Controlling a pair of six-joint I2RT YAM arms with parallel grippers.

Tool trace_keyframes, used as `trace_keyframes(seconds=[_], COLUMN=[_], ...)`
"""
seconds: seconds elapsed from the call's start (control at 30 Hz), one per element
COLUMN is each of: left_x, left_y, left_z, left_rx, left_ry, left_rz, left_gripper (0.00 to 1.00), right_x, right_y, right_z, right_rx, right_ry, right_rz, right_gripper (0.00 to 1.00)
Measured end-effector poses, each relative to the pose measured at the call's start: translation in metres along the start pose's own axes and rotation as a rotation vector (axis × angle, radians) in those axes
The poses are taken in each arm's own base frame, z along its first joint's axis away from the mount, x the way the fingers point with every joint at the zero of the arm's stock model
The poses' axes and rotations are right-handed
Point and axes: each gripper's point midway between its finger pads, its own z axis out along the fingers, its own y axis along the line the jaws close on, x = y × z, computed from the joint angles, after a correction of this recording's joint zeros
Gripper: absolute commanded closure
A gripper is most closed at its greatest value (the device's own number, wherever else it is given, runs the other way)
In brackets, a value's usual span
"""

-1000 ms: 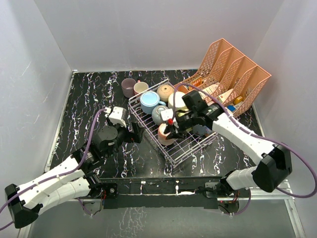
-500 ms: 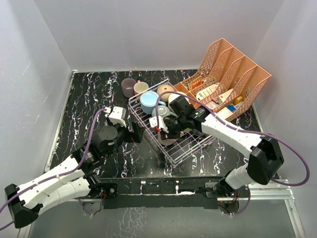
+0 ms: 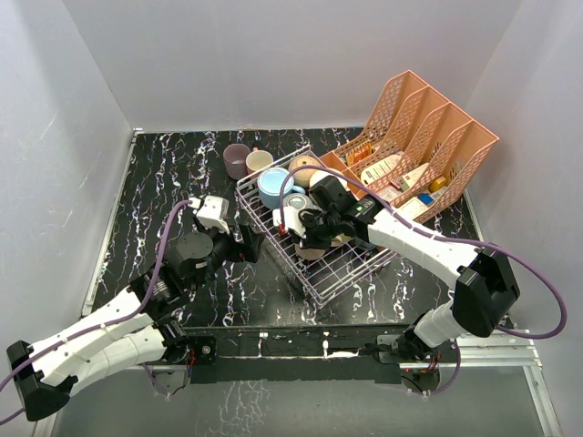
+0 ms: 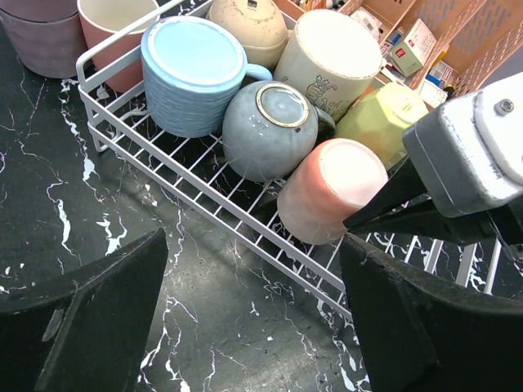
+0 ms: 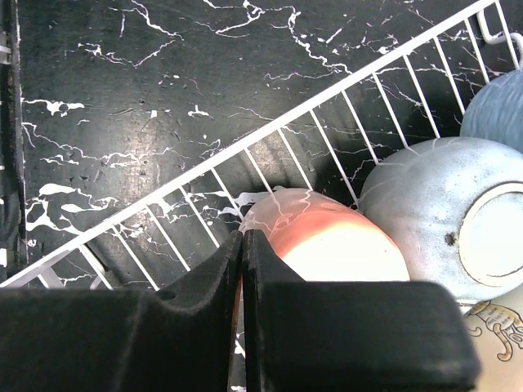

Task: Load the cups into the dish rack
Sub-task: Adjust the cup in the dish rack.

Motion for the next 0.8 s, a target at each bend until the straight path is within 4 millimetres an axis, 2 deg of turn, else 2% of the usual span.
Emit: trace_keyframes(seconds=[0.37,0.53,0.63,0.8], left_x=[-0.002,-0.002,-0.001,-0.001], left_y=[0.0,0.0,0.0,0.0], left_z=[-0.001,-0.001,-0.001,-0.001], left_rx=[0.002,0.002,0.002,0.002], left_ry=[-0.005,-0.006,-0.005,-0.005], left_rz=[-0.005,-0.006,-0.005,-0.005], left_gripper=[0.16,0.16,0.16,0.16], right_x=[0.009,0.009,0.004,-0.017], right_y=[-0.009,-0.007,-0.002,0.004], right_z=[-0.002,-0.002,-0.004,-0.013], right_rx=[0.066,0.055,0.018,-0.059], right_ry=[0.054,0.05,0.02,-0.08], right_rz=[0.058,0.078,0.09,0.105], right_gripper=[0.92,0.83,0.8,0.79])
